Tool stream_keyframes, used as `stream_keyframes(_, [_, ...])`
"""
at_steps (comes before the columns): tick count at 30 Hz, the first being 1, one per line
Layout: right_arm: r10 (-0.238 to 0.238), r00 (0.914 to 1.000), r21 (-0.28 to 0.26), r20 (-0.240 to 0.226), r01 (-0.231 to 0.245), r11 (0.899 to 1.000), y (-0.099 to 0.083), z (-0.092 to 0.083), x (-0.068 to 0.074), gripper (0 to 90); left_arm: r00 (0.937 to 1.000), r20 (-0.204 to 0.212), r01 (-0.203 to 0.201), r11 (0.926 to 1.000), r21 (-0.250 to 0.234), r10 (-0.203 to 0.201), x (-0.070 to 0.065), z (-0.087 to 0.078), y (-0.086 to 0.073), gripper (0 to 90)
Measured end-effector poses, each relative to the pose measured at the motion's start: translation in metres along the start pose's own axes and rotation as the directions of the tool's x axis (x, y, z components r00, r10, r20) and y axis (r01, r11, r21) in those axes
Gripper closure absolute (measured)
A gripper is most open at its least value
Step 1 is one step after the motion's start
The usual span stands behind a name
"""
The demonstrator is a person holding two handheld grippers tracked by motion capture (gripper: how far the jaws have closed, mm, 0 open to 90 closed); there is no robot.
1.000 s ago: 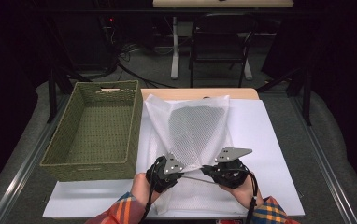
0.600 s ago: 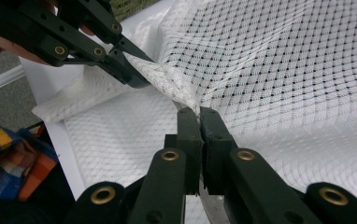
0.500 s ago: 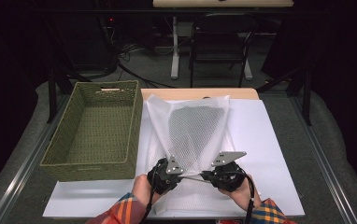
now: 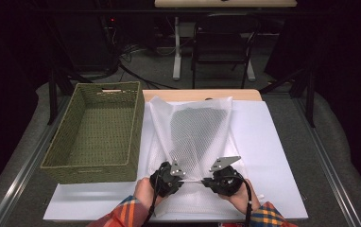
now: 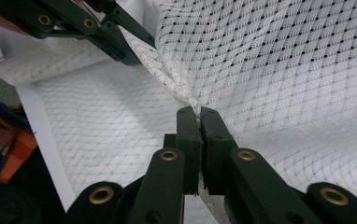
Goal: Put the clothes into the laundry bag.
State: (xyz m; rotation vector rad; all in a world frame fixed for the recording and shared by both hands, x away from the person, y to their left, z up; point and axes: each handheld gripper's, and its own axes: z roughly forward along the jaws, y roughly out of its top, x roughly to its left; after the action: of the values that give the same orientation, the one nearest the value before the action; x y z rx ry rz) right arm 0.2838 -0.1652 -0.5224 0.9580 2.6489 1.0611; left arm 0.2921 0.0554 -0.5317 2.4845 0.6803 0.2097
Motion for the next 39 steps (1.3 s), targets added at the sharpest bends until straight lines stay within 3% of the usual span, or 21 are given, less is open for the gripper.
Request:
stream_keyframes(3, [0.000,1.0000,0.026,0.000,0.000,1.000,-0.003,0.006,-0.002,87.3,0.9991,0.037,0.021,0.9994,0.026,-0.022,0.002,0.002,-0.001,83.3])
stream_keyframes(12, [-0.001,1.0000,0.092,-0.005,0.002,0.996,-0.009,0.021,-0.006,84.5,0.9976,0.064,0.023,0.9983,0.053,-0.027,0.005,0.006,-0.004,76.9])
stream_keyframes(19, [-0.006,0.9998,0.092,-0.021,0.008,0.996,-0.010,0.022,-0.006,79.3,0.9953,0.096,0.007,0.9983,0.057,-0.013,0.005,0.006,-0.004,67.3])
stream_keyframes(23, [-0.012,0.9996,0.089,-0.027,0.015,0.996,-0.009,0.019,-0.005,67.7,0.9945,0.102,0.018,0.9972,0.073,-0.025,0.005,0.004,-0.004,58.0])
stream_keyframes(26, [-0.010,0.9997,0.058,-0.023,0.011,0.998,-0.005,0.011,-0.002,52.1,0.9948,0.098,0.019,0.9976,0.067,-0.026,0.002,-0.002,-0.005,48.3])
stream_keyframes(33, [-0.029,0.9996,-0.001,0.007,0.029,1.000,0.002,-0.006,0.006,31.7,0.9974,0.067,0.025,0.9997,-0.001,-0.025,-0.004,-0.021,-0.005,28.2])
stream_keyframes(39, [-0.035,0.9989,-0.051,0.031,0.036,0.998,0.003,-0.022,0.007,19.6,0.9990,0.025,0.037,0.9981,-0.049,-0.036,-0.002,-0.034,-0.008,18.3])
